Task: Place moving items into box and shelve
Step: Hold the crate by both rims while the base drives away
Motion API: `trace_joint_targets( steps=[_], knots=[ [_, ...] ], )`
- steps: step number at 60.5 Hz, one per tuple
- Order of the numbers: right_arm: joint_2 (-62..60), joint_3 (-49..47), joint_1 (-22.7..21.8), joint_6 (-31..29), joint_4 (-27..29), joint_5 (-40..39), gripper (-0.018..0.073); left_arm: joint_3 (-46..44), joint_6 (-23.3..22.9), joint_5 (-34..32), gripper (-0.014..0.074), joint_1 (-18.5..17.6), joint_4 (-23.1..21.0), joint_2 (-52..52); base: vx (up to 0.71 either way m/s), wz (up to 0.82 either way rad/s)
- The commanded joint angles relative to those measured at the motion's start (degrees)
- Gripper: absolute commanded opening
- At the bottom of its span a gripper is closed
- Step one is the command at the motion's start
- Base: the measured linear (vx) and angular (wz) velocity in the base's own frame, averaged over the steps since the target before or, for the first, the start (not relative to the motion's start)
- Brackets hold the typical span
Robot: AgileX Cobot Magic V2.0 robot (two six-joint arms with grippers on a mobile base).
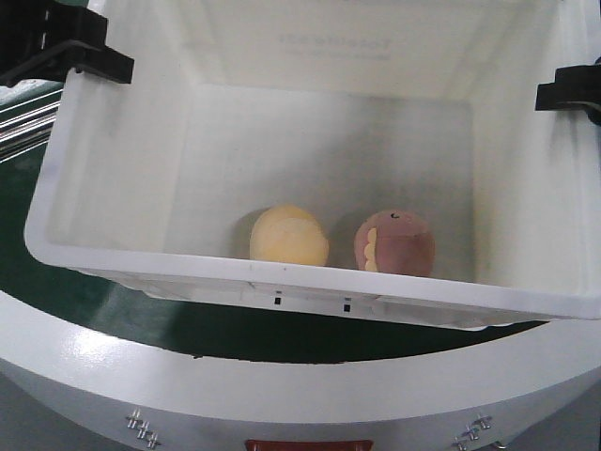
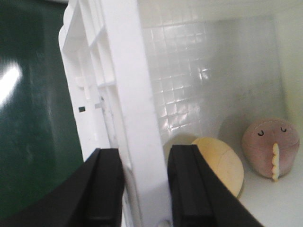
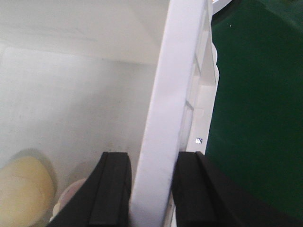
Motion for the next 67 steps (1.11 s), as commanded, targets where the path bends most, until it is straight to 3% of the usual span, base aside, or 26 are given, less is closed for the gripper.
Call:
trace_joint_targets(
  steps=[1, 13, 67],
  knots=[
    [-1.8, -2.6, 0.4, -1.3, 7.3, -6.8, -0.0006, -2.7, 3.3, -9.5, -0.0006, -0.8, -10.5, -5.0, 0.0, 0.0],
    [-1.7, -2.6, 0.4, -1.3, 7.3, -6.9, -0.0006, -2.7, 3.8, -11.7, -0.0006, -0.8, -10.5, -7.5, 0.0, 0.0],
    [-1.7, -2.6, 0.4, -1.2, 9.9, -8.9, -0.0006, -2.7, 3.9, -2.7, -0.0006, -0.8, -10.4, -4.3, 0.0, 0.0]
  ],
)
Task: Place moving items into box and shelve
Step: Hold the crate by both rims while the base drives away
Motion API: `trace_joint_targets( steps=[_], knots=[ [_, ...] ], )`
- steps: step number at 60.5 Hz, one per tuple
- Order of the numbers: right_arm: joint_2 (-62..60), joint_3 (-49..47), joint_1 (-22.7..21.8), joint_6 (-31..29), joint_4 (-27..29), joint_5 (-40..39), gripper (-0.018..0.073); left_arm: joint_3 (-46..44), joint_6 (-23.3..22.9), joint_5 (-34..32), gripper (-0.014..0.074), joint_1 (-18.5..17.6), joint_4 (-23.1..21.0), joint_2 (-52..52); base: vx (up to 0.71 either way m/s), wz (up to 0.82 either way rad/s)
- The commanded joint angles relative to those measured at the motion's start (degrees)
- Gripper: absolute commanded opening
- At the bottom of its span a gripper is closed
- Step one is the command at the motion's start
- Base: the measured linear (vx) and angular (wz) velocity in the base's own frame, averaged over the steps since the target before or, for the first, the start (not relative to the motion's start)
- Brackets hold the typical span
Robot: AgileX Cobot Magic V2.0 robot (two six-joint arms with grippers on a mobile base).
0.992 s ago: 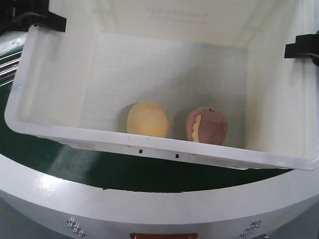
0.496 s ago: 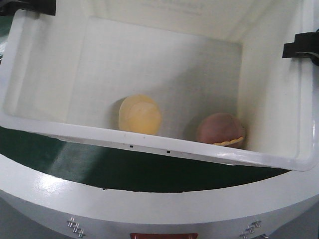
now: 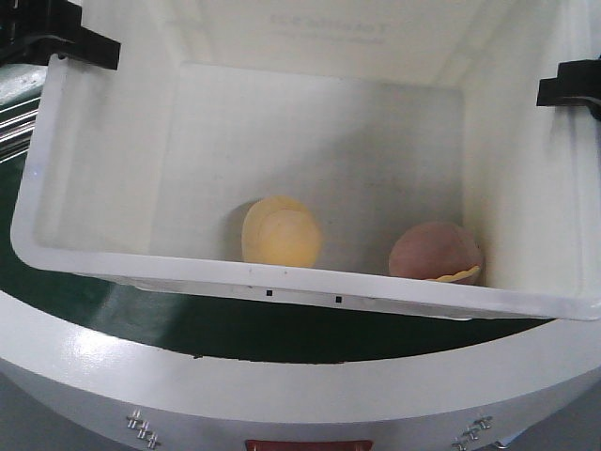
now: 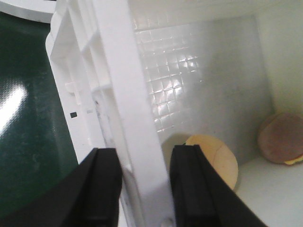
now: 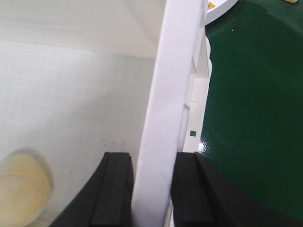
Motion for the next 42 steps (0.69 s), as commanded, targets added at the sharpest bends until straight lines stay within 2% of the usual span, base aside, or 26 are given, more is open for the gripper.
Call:
trace_joint_targets(
  steps=[1, 42],
  knots=[
    [-1.6, -2.6, 0.4, -1.2, 9.1, -8.2, -0.0006, -2.7, 1.3, -4.1, -0.0006, -1.1, -10.1, -2.0, 0.0, 0.0],
    [-1.6, -2.6, 0.4, -1.3, 9.2, -8.2, -0.0006, -2.7, 1.3, -2.8, -0.0006, -1.1, -10.1, -2.0, 0.0, 0.0]
  ],
)
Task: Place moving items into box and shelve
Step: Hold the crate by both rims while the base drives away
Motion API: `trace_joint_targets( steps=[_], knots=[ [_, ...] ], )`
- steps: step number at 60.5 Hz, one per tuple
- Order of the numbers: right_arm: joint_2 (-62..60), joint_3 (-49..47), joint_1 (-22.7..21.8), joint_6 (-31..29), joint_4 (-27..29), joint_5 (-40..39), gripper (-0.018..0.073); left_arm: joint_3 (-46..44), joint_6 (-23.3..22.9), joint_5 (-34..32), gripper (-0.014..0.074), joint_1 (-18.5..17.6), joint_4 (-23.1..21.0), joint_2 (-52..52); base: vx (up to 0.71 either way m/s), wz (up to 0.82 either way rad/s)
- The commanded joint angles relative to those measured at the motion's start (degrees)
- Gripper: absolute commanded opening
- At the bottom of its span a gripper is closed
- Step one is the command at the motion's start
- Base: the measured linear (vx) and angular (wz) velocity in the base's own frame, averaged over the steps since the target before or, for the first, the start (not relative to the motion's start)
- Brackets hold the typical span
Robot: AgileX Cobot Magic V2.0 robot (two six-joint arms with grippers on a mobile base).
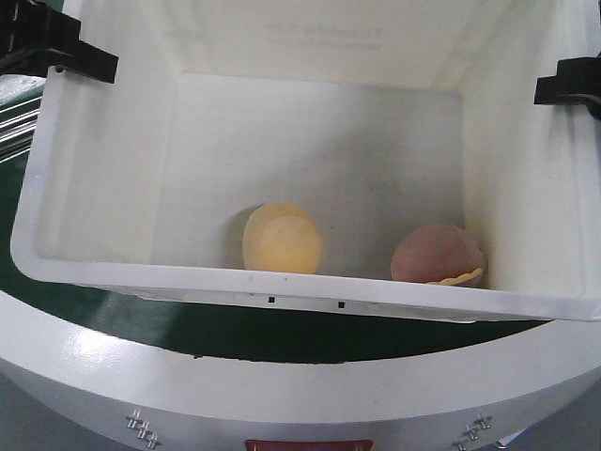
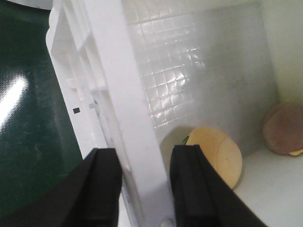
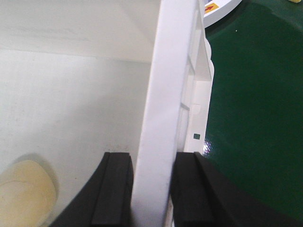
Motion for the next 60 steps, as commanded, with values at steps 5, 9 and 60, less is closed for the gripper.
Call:
trace_joint_targets(
  steps=[5, 9, 60],
  knots=[
    [-1.6, -2.6, 0.4, -1.3, 8.4, -8.2, -0.0006, -2.7, 1.3, -4.6, -0.0006, -1.1, -10.9, -2.0, 0.0, 0.0],
    [-1.6, -2.6, 0.4, -1.3, 8.4, -8.2, -0.0006, -2.7, 1.3, -4.6, -0.0006, -1.1, -10.9, -2.0, 0.0, 0.0],
    [-1.6, -2.6, 0.4, -1.3, 8.4, -7.8, -0.0006, -2.7, 1.3, -4.7, -0.0006, -1.1, -11.0, -2.2, -0.05, 0.01]
  ],
)
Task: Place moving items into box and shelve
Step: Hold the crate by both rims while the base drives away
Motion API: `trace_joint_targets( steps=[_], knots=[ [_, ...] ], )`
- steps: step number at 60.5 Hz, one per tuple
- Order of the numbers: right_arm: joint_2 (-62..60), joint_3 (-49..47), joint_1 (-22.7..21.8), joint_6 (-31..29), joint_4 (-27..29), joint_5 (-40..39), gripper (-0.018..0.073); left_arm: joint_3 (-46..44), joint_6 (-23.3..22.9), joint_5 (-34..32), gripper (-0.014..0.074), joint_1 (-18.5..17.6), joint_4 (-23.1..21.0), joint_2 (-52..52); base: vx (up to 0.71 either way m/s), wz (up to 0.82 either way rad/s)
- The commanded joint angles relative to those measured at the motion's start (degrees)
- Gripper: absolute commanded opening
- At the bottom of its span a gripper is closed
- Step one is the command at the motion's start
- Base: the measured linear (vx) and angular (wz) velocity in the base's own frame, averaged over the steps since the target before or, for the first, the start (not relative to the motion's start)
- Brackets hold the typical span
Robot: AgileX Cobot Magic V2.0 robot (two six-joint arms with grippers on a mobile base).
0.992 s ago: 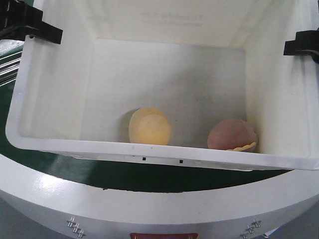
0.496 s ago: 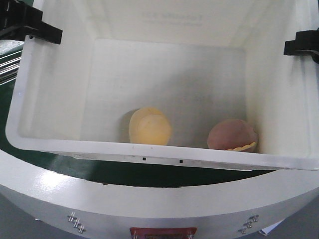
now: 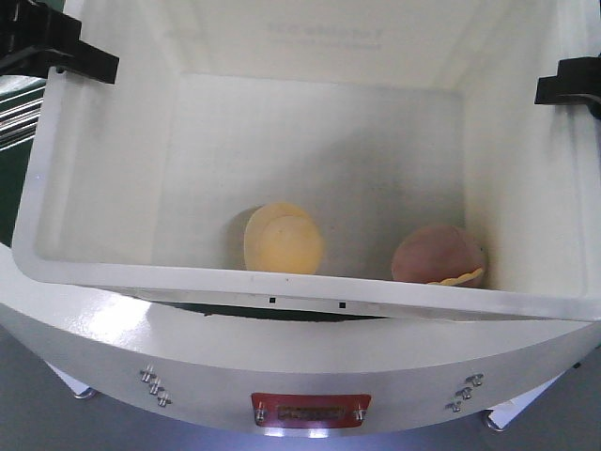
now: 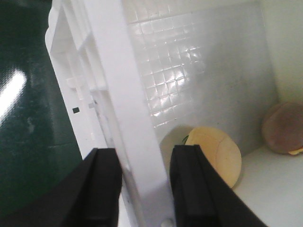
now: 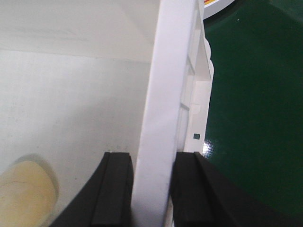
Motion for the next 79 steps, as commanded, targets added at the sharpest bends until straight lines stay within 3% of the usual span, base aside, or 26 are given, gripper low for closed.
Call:
trace_joint_targets(
  steps=[1, 52, 79],
  knots=[
    [-1.6, -2.6, 0.6, -1.2, 8.4, -7.7, -0.0006, -2.7, 1.4, -4.8, -0.0006, -1.1, -10.8, -2.3, -0.09, 0.1],
    [-1.6, -2.6, 0.6, -1.2, 8.4, -7.7, -0.0006, -2.7, 1.4, -4.7, -0.0006, -1.1, -10.8, -2.3, -0.14, 0.19],
    [-1.6, -2.6, 0.6, -1.2, 8.4, -7.7, -0.0006, -2.7, 1.4, -4.8, -0.0006, -1.1, -10.8, -2.3, -0.13, 0.42]
  ],
)
